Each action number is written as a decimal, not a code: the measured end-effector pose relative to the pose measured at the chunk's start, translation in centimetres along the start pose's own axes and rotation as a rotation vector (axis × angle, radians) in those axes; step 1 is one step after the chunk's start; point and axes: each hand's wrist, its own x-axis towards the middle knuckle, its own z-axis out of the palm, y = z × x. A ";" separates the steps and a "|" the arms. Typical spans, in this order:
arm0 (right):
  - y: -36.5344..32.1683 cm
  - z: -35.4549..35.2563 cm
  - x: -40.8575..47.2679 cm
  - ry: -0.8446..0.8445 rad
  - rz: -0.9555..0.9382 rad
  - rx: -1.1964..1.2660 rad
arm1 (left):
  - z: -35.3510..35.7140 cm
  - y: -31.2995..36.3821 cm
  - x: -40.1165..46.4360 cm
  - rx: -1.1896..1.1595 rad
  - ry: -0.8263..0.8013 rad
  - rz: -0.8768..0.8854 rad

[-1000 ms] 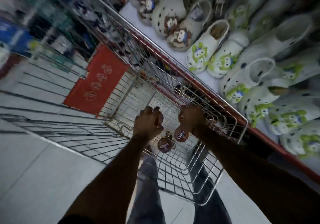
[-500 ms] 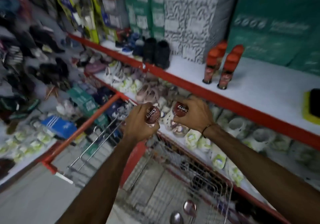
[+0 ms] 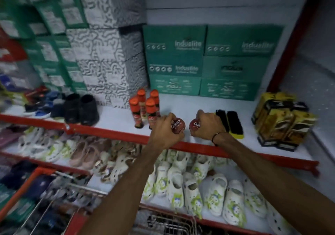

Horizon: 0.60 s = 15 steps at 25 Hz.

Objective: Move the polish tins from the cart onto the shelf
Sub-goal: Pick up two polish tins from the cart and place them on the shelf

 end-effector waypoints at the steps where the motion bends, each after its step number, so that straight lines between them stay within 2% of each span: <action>1: 0.9 0.3 0.9 -0.017 0.011 -0.014 | 1.2 0.5 1.3 0.024 -0.028 -0.020; 6: 3.5 3.4 5.1 -0.054 0.033 0.061 | 5.8 0.5 6.5 0.122 -0.150 -0.056; 15: 5.1 4.1 11.1 -0.037 0.037 0.067 | 7.7 0.1 12.0 0.175 -0.176 -0.131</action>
